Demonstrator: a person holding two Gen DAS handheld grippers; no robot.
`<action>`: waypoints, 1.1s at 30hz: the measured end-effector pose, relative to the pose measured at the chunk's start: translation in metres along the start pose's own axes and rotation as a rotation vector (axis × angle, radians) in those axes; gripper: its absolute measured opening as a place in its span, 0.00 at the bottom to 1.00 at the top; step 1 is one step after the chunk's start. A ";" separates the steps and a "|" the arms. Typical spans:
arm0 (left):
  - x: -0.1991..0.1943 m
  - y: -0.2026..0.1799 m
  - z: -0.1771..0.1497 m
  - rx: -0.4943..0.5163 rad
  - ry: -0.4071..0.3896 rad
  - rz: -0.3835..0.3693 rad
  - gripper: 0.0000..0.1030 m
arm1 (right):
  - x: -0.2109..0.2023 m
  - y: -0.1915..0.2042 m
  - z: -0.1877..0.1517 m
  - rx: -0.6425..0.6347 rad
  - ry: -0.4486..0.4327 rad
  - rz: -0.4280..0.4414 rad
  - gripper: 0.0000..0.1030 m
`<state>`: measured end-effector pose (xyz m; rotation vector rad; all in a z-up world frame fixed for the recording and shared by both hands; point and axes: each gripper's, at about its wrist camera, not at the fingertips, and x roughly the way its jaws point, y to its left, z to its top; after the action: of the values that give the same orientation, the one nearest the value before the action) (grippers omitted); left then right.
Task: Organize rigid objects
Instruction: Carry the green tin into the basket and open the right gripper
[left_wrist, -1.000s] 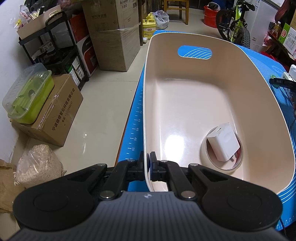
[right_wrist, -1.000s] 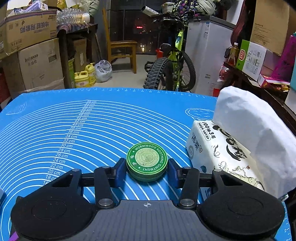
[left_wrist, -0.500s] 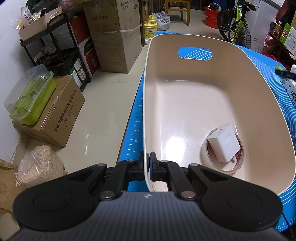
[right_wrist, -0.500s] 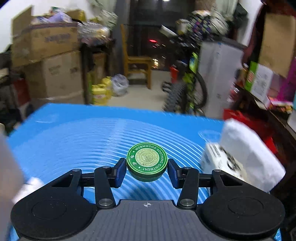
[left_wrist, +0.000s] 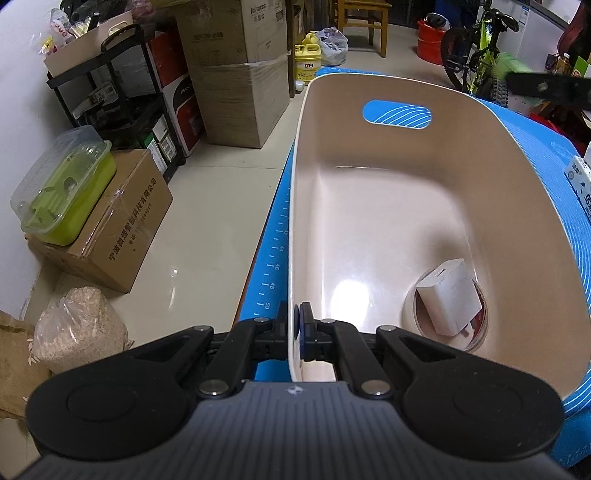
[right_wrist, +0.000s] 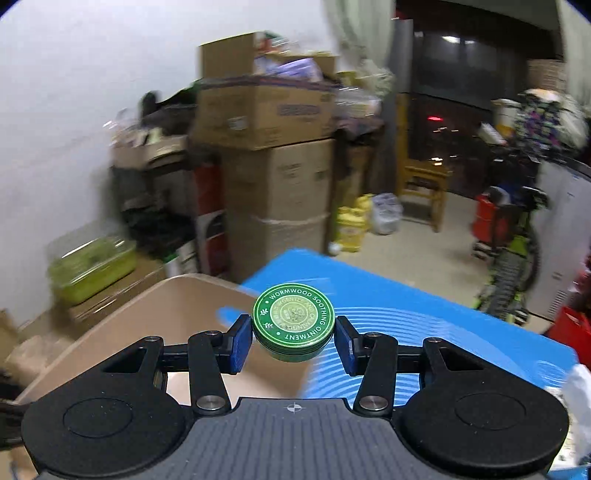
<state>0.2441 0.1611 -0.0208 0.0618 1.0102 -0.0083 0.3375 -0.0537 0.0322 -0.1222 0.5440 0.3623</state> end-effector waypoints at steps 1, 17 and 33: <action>0.000 0.001 0.000 -0.002 0.000 -0.002 0.06 | 0.003 0.012 0.000 -0.015 0.014 0.017 0.52; 0.001 -0.002 -0.001 0.000 -0.007 -0.005 0.05 | 0.094 0.109 -0.035 -0.077 0.389 0.024 0.52; 0.000 -0.001 -0.001 -0.004 -0.007 -0.013 0.05 | 0.135 0.108 -0.058 -0.057 0.616 -0.021 0.58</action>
<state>0.2429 0.1605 -0.0211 0.0512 1.0032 -0.0182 0.3772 0.0763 -0.0902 -0.2983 1.1399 0.3174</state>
